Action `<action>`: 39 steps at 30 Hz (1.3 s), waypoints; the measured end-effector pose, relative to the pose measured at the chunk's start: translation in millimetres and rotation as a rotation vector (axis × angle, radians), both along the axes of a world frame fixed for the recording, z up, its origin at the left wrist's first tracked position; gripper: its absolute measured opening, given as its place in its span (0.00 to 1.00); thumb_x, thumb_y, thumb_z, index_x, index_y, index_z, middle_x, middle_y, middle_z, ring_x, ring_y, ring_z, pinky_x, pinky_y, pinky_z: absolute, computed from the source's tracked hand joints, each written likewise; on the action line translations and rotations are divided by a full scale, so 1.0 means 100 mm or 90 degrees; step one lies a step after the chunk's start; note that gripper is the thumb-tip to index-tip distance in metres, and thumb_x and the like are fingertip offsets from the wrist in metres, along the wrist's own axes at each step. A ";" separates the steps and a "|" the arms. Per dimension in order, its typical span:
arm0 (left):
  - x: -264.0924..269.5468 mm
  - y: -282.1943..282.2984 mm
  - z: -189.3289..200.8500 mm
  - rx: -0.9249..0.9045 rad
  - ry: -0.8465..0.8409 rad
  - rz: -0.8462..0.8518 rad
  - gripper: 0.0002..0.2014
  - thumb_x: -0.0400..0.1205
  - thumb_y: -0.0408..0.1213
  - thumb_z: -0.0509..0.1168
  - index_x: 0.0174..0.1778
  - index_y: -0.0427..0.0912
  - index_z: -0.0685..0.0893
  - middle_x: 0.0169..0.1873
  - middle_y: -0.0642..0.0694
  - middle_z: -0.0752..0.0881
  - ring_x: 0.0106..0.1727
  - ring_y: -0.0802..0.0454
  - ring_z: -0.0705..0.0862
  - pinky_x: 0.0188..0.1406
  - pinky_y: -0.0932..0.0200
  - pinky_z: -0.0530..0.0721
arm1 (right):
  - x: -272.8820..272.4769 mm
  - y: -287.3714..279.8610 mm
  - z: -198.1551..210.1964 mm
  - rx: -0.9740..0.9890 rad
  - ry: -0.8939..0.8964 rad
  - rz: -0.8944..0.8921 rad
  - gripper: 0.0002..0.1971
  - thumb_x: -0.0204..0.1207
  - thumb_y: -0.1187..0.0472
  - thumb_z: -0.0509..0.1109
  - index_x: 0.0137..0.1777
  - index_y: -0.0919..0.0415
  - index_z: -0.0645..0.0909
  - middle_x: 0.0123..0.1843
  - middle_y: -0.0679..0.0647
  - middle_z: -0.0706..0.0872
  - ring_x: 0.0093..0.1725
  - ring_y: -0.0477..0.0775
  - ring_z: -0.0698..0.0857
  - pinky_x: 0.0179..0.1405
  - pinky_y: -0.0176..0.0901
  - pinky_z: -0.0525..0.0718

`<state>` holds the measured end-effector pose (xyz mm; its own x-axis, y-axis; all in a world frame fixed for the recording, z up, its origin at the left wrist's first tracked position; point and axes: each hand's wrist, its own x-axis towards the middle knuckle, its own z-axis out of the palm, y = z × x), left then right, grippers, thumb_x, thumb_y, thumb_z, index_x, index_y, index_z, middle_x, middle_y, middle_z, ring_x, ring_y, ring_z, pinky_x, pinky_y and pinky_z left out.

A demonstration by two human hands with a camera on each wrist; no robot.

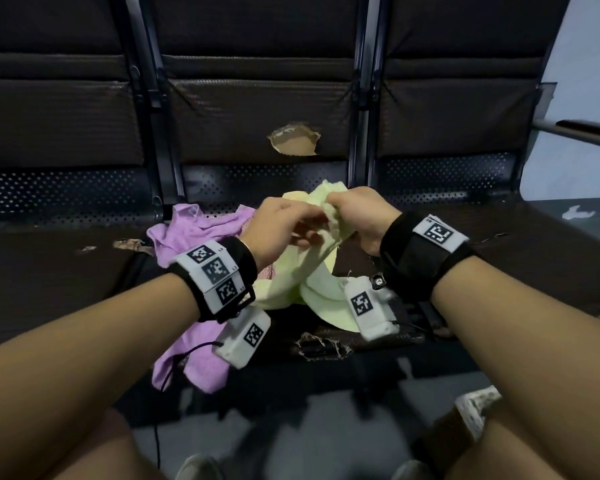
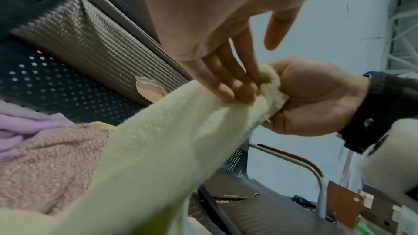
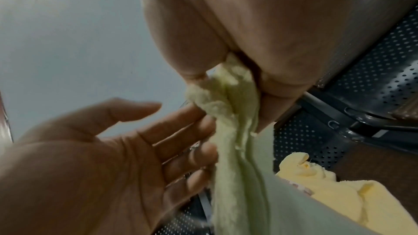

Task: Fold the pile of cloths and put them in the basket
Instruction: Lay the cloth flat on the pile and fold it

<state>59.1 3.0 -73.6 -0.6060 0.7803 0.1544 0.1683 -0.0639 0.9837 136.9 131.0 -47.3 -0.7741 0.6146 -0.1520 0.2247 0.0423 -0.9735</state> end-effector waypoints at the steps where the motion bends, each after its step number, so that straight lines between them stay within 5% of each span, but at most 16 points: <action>1: -0.02 -0.02 0.00 -0.003 -0.014 0.018 0.11 0.79 0.33 0.64 0.41 0.36 0.92 0.36 0.41 0.92 0.33 0.49 0.86 0.33 0.62 0.82 | -0.01 0.01 -0.02 0.013 -0.015 -0.015 0.06 0.76 0.69 0.65 0.38 0.64 0.80 0.33 0.59 0.82 0.32 0.58 0.82 0.28 0.41 0.79; 5: -0.20 -0.04 -0.05 -0.013 0.056 0.208 0.16 0.75 0.20 0.62 0.55 0.39 0.83 0.50 0.37 0.86 0.45 0.47 0.83 0.42 0.53 0.81 | 0.04 -0.02 -0.03 -0.003 -0.049 0.020 0.10 0.68 0.74 0.63 0.47 0.64 0.79 0.46 0.64 0.79 0.45 0.62 0.80 0.44 0.54 0.77; 7: -0.26 -0.06 -0.06 -0.021 -0.028 0.132 0.27 0.70 0.20 0.63 0.68 0.33 0.78 0.56 0.35 0.82 0.51 0.45 0.81 0.44 0.56 0.79 | 0.08 -0.04 -0.02 -0.025 -0.049 0.072 0.12 0.66 0.73 0.64 0.48 0.63 0.82 0.48 0.63 0.82 0.47 0.62 0.82 0.47 0.54 0.78; 10: -0.30 -0.14 -0.08 -0.087 -0.148 -0.083 0.20 0.65 0.30 0.65 0.53 0.36 0.89 0.44 0.42 0.88 0.42 0.50 0.85 0.42 0.59 0.81 | 0.11 -0.03 -0.02 -0.059 -0.044 0.103 0.08 0.67 0.67 0.67 0.45 0.63 0.85 0.44 0.59 0.86 0.44 0.62 0.85 0.44 0.50 0.82; 12: -0.32 -0.16 -0.10 -0.130 -0.127 -0.103 0.09 0.73 0.33 0.70 0.47 0.43 0.90 0.41 0.48 0.91 0.39 0.55 0.89 0.41 0.60 0.84 | 0.14 0.05 -0.02 -0.053 -0.058 0.161 0.10 0.73 0.58 0.71 0.49 0.62 0.87 0.44 0.57 0.91 0.43 0.60 0.89 0.44 0.48 0.86; 14: -0.40 -0.10 -0.12 -0.141 -0.072 -0.052 0.03 0.81 0.36 0.72 0.46 0.42 0.91 0.41 0.47 0.93 0.40 0.55 0.91 0.40 0.59 0.85 | 0.19 0.19 -0.02 0.000 -0.101 0.234 0.19 0.73 0.50 0.78 0.58 0.62 0.89 0.52 0.58 0.93 0.52 0.60 0.93 0.54 0.52 0.90; 16: -0.50 0.00 -0.13 -0.138 -0.023 0.007 0.07 0.83 0.40 0.70 0.46 0.41 0.91 0.41 0.45 0.93 0.39 0.53 0.91 0.39 0.58 0.87 | 0.21 0.36 -0.06 0.073 -0.179 0.250 0.22 0.68 0.53 0.84 0.58 0.63 0.89 0.55 0.61 0.93 0.55 0.63 0.92 0.61 0.58 0.88; 19: -0.69 0.21 -0.16 -0.160 0.071 0.085 0.11 0.84 0.44 0.70 0.43 0.43 0.92 0.42 0.44 0.93 0.41 0.51 0.91 0.44 0.53 0.88 | 0.12 0.63 -0.15 0.169 -0.252 0.152 0.19 0.67 0.57 0.85 0.55 0.66 0.90 0.55 0.63 0.92 0.51 0.58 0.91 0.56 0.51 0.87; 24: -1.11 0.66 -0.02 -0.148 0.221 0.191 0.09 0.82 0.40 0.68 0.43 0.41 0.91 0.40 0.41 0.91 0.40 0.49 0.85 0.42 0.50 0.84 | -0.18 1.04 -0.15 0.237 -0.088 -0.049 0.08 0.73 0.64 0.77 0.52 0.59 0.90 0.52 0.60 0.93 0.49 0.57 0.92 0.53 0.52 0.92; 27: -1.29 0.89 0.14 -0.092 0.282 0.276 0.08 0.81 0.42 0.66 0.40 0.46 0.87 0.35 0.49 0.88 0.38 0.54 0.82 0.38 0.56 0.78 | -0.37 1.19 -0.01 0.290 0.036 -0.106 0.09 0.78 0.64 0.69 0.53 0.57 0.90 0.51 0.57 0.93 0.52 0.56 0.91 0.59 0.56 0.89; 31: -1.38 1.08 0.29 0.052 0.229 0.260 0.08 0.82 0.41 0.65 0.42 0.46 0.88 0.36 0.51 0.88 0.38 0.57 0.82 0.39 0.57 0.80 | -0.53 1.30 0.14 0.327 0.142 -0.124 0.13 0.77 0.62 0.64 0.56 0.61 0.88 0.53 0.61 0.91 0.56 0.59 0.89 0.62 0.64 0.86; 34: -1.31 1.02 0.30 0.144 0.114 0.182 0.08 0.82 0.35 0.66 0.42 0.50 0.90 0.39 0.51 0.91 0.41 0.56 0.87 0.43 0.55 0.86 | -0.49 1.32 0.09 0.302 0.181 -0.140 0.14 0.77 0.56 0.64 0.52 0.62 0.88 0.53 0.63 0.91 0.49 0.51 0.87 0.59 0.61 0.86; 37: -1.16 0.85 0.09 0.076 0.034 0.137 0.10 0.81 0.29 0.66 0.43 0.46 0.91 0.38 0.48 0.91 0.39 0.51 0.88 0.40 0.55 0.86 | -0.34 1.24 -0.17 0.281 0.119 -0.101 0.12 0.79 0.56 0.64 0.49 0.52 0.90 0.52 0.53 0.92 0.53 0.50 0.89 0.59 0.53 0.87; 39: -1.03 0.68 -0.17 -0.032 0.024 0.110 0.07 0.80 0.27 0.67 0.44 0.39 0.91 0.38 0.44 0.90 0.39 0.50 0.87 0.43 0.51 0.87 | -0.19 1.17 -0.40 0.261 0.030 -0.048 0.11 0.81 0.55 0.67 0.45 0.57 0.90 0.47 0.54 0.93 0.49 0.52 0.91 0.54 0.52 0.89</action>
